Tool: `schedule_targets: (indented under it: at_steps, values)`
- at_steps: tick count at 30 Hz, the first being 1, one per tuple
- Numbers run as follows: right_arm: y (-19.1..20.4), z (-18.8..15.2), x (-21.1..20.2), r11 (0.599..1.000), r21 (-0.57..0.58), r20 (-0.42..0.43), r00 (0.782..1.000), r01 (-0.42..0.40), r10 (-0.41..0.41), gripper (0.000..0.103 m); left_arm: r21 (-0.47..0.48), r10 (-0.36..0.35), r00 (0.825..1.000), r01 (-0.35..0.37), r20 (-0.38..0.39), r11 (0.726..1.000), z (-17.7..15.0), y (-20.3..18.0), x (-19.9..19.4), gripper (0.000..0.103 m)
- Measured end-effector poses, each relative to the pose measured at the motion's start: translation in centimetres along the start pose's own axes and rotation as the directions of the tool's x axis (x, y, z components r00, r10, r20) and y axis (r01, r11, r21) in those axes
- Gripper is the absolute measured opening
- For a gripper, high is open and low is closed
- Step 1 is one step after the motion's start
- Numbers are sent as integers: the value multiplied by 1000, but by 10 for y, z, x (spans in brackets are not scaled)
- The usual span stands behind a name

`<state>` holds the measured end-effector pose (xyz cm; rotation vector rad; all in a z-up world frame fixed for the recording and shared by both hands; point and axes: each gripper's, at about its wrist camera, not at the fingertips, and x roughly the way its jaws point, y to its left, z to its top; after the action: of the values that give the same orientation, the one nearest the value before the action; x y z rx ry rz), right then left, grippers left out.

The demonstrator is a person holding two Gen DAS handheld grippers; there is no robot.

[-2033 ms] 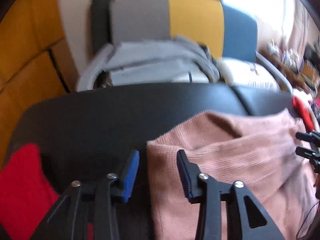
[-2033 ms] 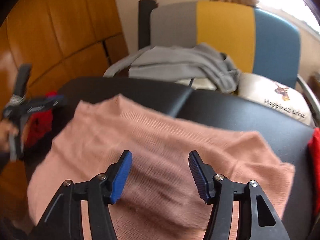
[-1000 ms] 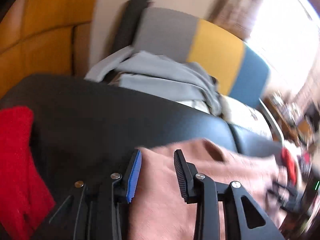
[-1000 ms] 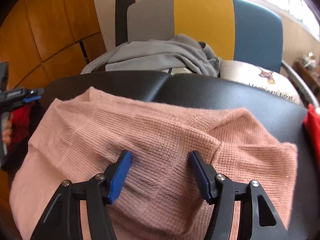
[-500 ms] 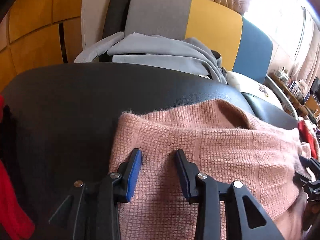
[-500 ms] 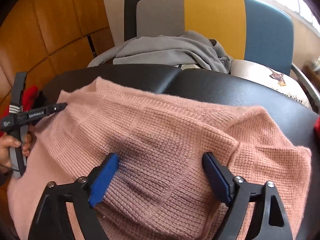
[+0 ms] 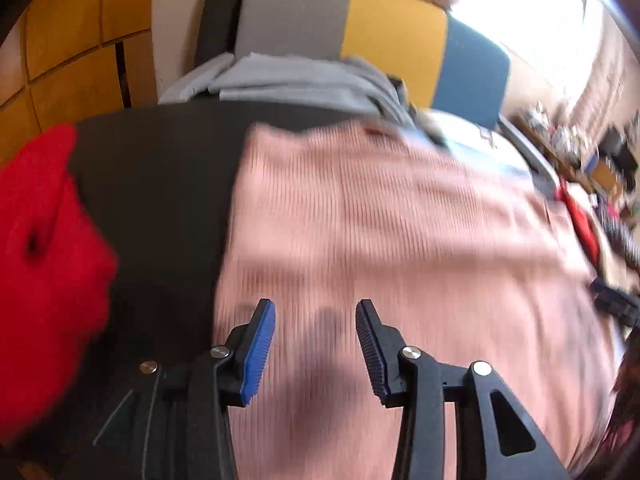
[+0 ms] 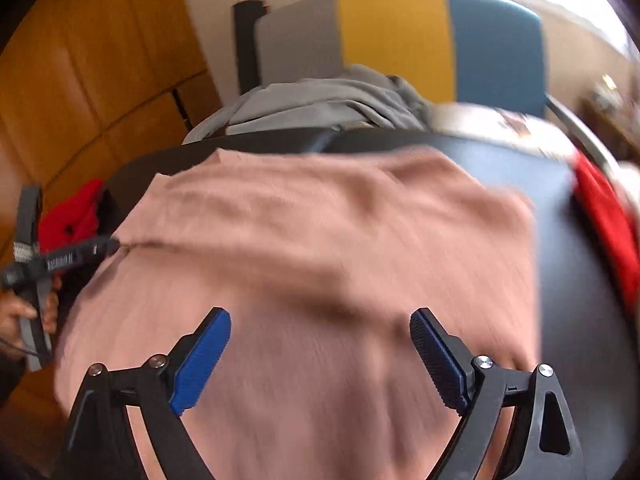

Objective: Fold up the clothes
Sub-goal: 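Grasp the sweater hem with the right gripper and lift it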

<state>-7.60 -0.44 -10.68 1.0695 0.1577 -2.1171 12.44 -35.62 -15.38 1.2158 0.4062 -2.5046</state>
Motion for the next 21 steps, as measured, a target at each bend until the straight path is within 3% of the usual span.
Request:
schedule_targets:
  at_steps: [2,3,5,10,14,18,21]
  values:
    - [-30,-36,-16,992,70,-43,994,103,-100,98,24,41,999,-41,21,999,-26,1,-10,43]
    - [-47,-55,-27,986,118,-40,993,116,-112,98,31,57,998,-58,27,998,-35,2,-14,44]
    - [-67,-82,-52,980,182,46,995,76,-86,97,-2,53,998,-53,33,999,-41,5,-20,46]
    - [-86,-106,-75,948,313,77,993,57,-85,99,-87,35,999,-33,27,996,-37,10,-34,46]
    - [-94,-132,-97,911,404,106,993,-83,43,102,-122,5,997,4,73,992,-60,20,-63,50]
    - [-94,-169,-117,846,478,123,972,-235,201,102,-153,-33,997,44,73,987,-95,36,-89,50]
    - [-87,-199,-108,809,532,43,962,-249,268,102,-152,-58,996,68,66,986,-121,47,-103,50]
